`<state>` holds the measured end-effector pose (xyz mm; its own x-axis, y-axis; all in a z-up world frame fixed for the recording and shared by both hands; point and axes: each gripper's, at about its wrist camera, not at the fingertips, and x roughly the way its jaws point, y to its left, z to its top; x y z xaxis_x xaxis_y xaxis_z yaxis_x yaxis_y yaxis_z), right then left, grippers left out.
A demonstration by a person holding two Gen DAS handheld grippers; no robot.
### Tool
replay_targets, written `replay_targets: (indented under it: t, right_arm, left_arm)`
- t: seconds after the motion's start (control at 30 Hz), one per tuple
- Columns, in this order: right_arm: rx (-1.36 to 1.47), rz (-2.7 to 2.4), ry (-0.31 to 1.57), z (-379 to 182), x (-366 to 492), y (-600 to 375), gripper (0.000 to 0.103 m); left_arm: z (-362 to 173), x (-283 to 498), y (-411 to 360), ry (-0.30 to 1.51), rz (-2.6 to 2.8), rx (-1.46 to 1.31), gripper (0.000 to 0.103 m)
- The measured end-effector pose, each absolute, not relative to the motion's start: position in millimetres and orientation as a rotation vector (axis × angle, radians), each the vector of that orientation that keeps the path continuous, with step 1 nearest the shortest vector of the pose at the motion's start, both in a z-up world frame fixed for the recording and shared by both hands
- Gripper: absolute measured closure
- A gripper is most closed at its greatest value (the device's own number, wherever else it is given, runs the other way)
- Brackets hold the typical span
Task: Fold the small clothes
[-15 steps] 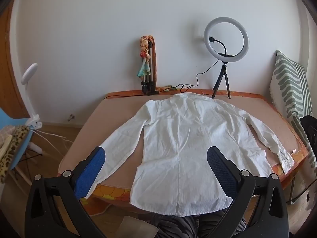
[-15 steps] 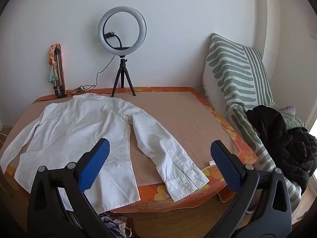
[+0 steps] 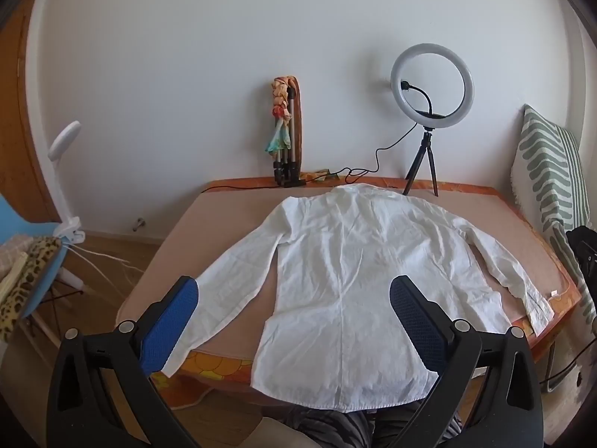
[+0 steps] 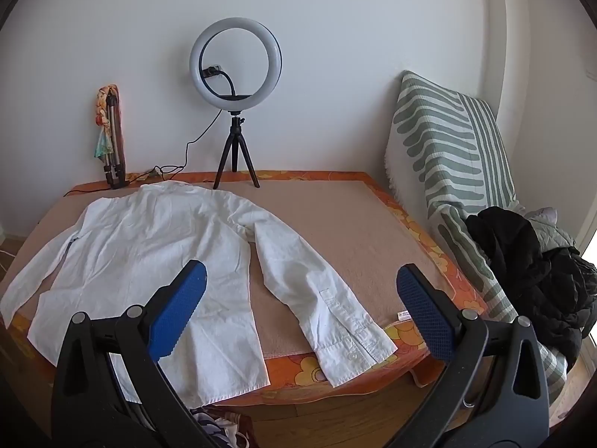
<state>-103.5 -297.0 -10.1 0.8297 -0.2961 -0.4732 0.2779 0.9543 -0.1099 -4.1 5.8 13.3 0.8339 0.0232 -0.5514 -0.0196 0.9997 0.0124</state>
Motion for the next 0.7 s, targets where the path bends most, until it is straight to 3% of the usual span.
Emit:
replay_targets:
  t: [0.7]
  right_arm:
    - [-0.025, -0.312, 0.497, -4.5, -100.9, -302.1, 0.0]
  left_arm:
    - [16.0, -5.6, 5.0, 0.572, 0.014, 0.009, 0.001]
